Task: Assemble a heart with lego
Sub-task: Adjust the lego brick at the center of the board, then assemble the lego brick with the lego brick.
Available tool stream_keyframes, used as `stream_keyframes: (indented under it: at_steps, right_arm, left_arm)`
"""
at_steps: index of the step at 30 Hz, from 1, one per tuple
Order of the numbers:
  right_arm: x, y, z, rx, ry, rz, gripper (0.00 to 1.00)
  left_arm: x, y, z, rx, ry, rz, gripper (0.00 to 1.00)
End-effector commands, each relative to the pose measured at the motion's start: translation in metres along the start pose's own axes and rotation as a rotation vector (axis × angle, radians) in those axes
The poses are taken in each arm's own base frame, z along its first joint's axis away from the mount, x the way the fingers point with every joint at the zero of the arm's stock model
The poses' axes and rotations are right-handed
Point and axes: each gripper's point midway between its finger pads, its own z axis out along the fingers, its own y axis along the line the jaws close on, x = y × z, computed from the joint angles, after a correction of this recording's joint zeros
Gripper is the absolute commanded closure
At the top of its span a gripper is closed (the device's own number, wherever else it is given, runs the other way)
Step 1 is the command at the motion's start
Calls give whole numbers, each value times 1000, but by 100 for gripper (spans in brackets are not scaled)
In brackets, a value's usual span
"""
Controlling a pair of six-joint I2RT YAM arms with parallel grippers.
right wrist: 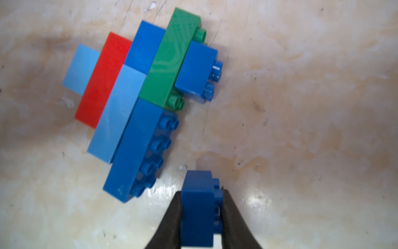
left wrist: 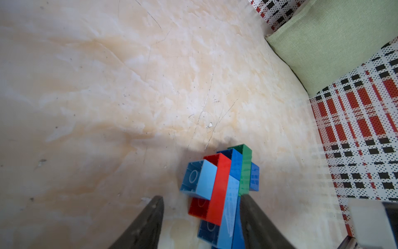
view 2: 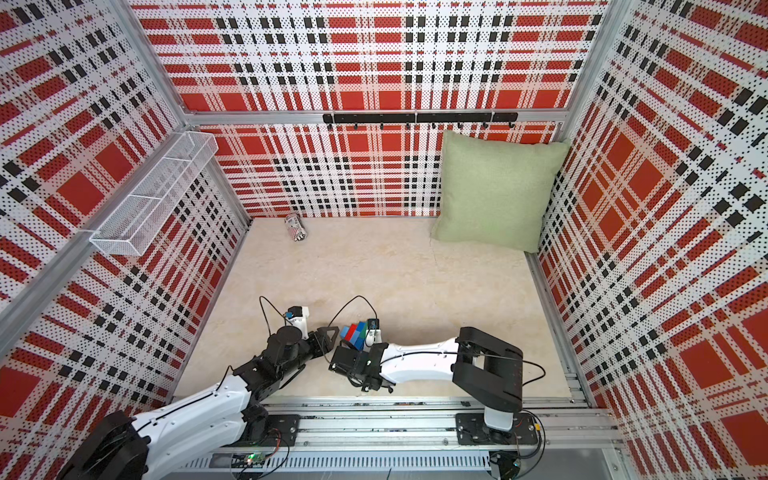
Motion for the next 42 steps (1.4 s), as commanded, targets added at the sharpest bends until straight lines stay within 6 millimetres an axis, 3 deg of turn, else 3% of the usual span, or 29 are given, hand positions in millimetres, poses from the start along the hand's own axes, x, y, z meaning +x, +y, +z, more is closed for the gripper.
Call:
stream_keyframes:
  at_steps: [1, 7, 13, 20, 29, 34, 42]
  right_arm:
    - [-16, 8, 3, -30, -37, 57, 72]
    - [-24, 17, 13, -54, -33, 98, 70]
    - [-15, 26, 18, -82, 12, 98, 69]
    - [-17, 27, 11, -98, 18, 96, 54]
    - [-28, 30, -17, -234, 19, 147, 55]
    - [-23, 17, -8, -305, 64, 177, 54]
    - [-22, 8, 0, -483, 96, 243, 60]
  left_arm:
    - [-17, -15, 1, 34, -45, 17, 38]
    - [-20, -13, 3, 23, -51, 26, 38]
    - [-19, -11, 4, 23, -47, 28, 38]
    - [-24, -12, 7, 21, -49, 30, 38]
    - [-42, -16, 23, 27, -73, 30, 38]
    - [-26, -14, 38, 41, 25, 33, 38]
    - [6, -6, 25, 37, 80, 24, 38]
